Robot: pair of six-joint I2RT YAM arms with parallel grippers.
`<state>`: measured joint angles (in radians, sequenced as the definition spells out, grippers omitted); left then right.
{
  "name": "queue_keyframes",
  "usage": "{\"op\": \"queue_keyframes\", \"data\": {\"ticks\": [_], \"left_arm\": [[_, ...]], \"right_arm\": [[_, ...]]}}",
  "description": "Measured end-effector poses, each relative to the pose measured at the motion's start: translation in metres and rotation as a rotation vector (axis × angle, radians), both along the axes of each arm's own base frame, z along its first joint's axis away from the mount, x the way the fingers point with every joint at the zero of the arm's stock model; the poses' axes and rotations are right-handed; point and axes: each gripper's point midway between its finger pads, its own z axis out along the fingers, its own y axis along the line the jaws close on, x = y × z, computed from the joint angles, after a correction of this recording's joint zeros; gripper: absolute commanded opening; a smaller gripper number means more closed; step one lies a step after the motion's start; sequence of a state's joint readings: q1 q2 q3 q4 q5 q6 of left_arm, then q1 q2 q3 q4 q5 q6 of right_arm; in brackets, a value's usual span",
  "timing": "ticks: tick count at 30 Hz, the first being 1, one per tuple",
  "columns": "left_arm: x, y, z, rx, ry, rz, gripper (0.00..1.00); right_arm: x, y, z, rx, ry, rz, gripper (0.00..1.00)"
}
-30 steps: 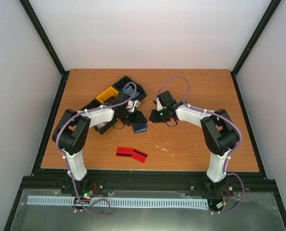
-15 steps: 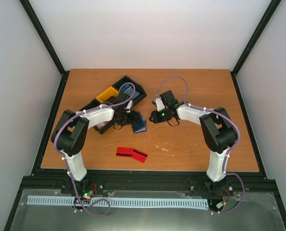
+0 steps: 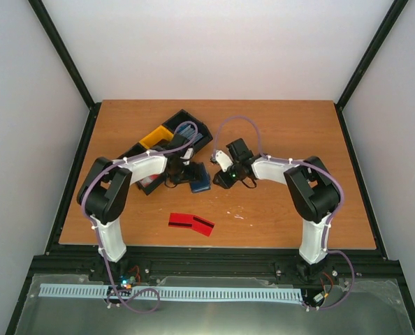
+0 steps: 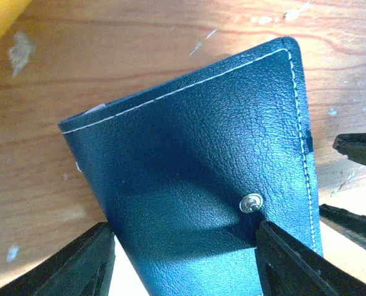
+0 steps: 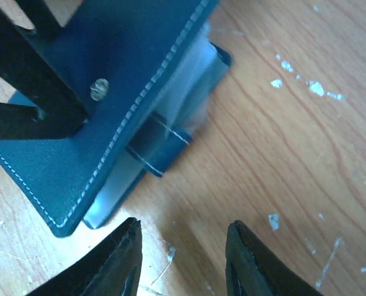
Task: Put the credit cards into the card holder
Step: Close the card holder at the center of the board, then turn over the card holder at the center of the board.
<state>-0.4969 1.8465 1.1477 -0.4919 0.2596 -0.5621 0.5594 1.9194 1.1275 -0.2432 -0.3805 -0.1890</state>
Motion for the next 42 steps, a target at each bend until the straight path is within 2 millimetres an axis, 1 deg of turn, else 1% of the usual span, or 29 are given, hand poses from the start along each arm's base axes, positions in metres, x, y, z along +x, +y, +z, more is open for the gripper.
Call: {"op": "queue_keyframes", "data": {"ticks": [3,6,8,9,13,18,19,21,23,25,26,29,34,37,42], "left_arm": [[0.004,-0.005,0.002,-0.005,-0.017,-0.048,0.59],[0.008,-0.010,0.001,-0.007,-0.039,-0.111,0.57],[0.009,-0.010,0.001,0.002,-0.054,-0.150,0.57],[0.010,-0.010,0.000,0.008,-0.063,-0.166,0.54],[0.015,-0.008,0.000,0.021,-0.091,-0.210,0.49],[0.017,-0.006,-0.001,0.015,-0.096,-0.230,0.47],[0.017,-0.005,-0.001,0.013,-0.096,-0.232,0.47],[0.018,-0.004,-0.001,0.011,-0.097,-0.236,0.47],[0.018,-0.004,-0.002,0.014,-0.099,-0.241,0.45],[0.019,-0.004,-0.002,0.016,-0.099,-0.243,0.44],[0.019,-0.003,-0.002,0.017,-0.098,-0.242,0.44],[0.020,-0.004,-0.003,0.015,-0.094,-0.241,0.44],[0.017,-0.007,-0.004,-0.015,-0.073,-0.240,0.45],[0.016,-0.008,-0.003,-0.033,-0.062,-0.230,0.45],[0.013,-0.010,-0.003,-0.071,-0.040,-0.218,0.54]], "right_arm": [[0.001,0.004,0.001,-0.010,-0.041,0.039,0.37],[0.003,0.010,0.000,-0.021,-0.082,0.070,0.37],[0.002,0.012,-0.005,-0.032,-0.090,0.087,0.35],[0.002,0.013,-0.007,-0.032,-0.099,0.098,0.35],[0.006,0.017,-0.006,-0.029,-0.137,0.129,0.34],[0.005,0.022,-0.007,0.007,-0.187,0.179,0.30],[0.004,0.024,-0.007,0.015,-0.193,0.186,0.28],[0.003,0.026,-0.006,0.031,-0.198,0.202,0.19],[0.001,0.027,-0.007,0.043,-0.206,0.214,0.12],[0.001,0.027,-0.007,0.060,-0.212,0.214,0.09],[0.001,0.027,-0.007,0.073,-0.212,0.210,0.06],[0.000,0.024,-0.006,0.121,-0.204,0.176,0.03],[-0.010,0.015,0.000,0.205,-0.168,0.121,0.03],[-0.011,0.014,0.005,0.255,-0.153,0.098,0.03],[-0.018,0.010,0.016,0.333,-0.119,0.061,0.03]]}}
